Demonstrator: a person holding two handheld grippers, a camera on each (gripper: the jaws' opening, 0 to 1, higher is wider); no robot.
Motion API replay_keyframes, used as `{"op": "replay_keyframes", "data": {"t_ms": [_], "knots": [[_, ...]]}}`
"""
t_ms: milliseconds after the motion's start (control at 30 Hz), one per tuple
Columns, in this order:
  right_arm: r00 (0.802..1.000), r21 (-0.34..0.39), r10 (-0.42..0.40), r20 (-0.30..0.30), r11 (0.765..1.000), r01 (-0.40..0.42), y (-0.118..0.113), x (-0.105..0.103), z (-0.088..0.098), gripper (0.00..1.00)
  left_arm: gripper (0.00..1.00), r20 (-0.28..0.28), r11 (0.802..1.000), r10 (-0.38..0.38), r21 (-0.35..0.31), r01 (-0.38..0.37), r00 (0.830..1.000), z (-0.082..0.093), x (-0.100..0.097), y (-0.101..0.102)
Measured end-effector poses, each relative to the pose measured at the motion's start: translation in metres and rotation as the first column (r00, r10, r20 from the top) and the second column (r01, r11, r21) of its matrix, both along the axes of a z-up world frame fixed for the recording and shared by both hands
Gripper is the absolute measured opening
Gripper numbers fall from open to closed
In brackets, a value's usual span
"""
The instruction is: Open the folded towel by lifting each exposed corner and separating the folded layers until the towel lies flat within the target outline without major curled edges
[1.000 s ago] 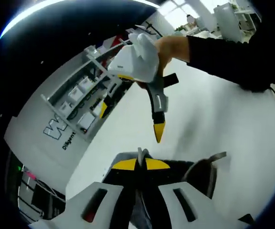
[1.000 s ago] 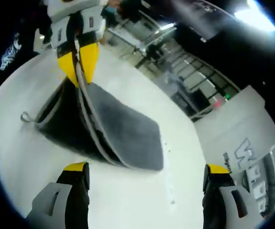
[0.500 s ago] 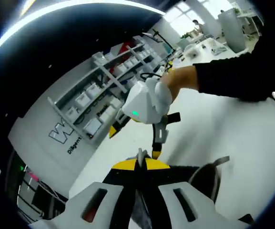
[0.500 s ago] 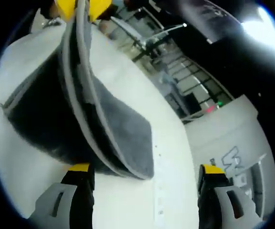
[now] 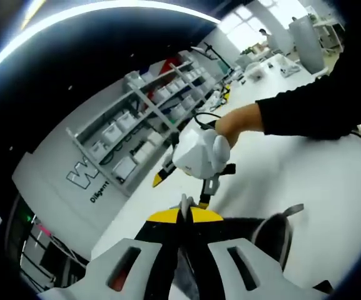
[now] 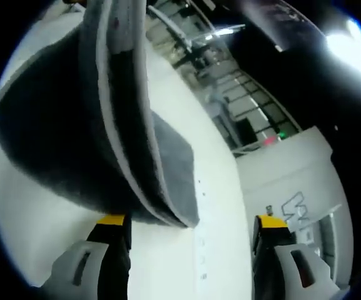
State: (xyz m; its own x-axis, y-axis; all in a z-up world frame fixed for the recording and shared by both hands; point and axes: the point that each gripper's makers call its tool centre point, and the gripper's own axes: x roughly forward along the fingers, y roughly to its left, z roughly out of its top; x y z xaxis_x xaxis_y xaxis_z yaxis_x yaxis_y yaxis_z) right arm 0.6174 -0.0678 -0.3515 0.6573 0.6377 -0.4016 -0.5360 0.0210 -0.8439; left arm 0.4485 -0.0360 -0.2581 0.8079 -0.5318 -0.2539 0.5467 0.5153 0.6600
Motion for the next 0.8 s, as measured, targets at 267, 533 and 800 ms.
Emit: {"op": "replay_keyframes", "data": {"t_ms": [267,533,800], "knots": [[1.000,0.031,0.009,0.019,0.999,-0.009,0.006,0.023,-0.010,0.61,0.03,0.001,1.000,-0.002,-0.007,0.002,1.000,0.000,0.000,0.004],[0.999,-0.010,-0.004,0.051,1.000,0.005,0.011,0.040,-0.015,0.36,0.03,0.009,1.000,-0.005,-0.002,0.005,1.000,0.002,-0.003,0.006],[0.998,-0.021,0.030,0.057,0.999,-0.029,0.017,0.039,-0.018,0.27,0.03,0.006,1.000,-0.010,-0.001,0.010,1.000,0.002,-0.005,0.007]]}}
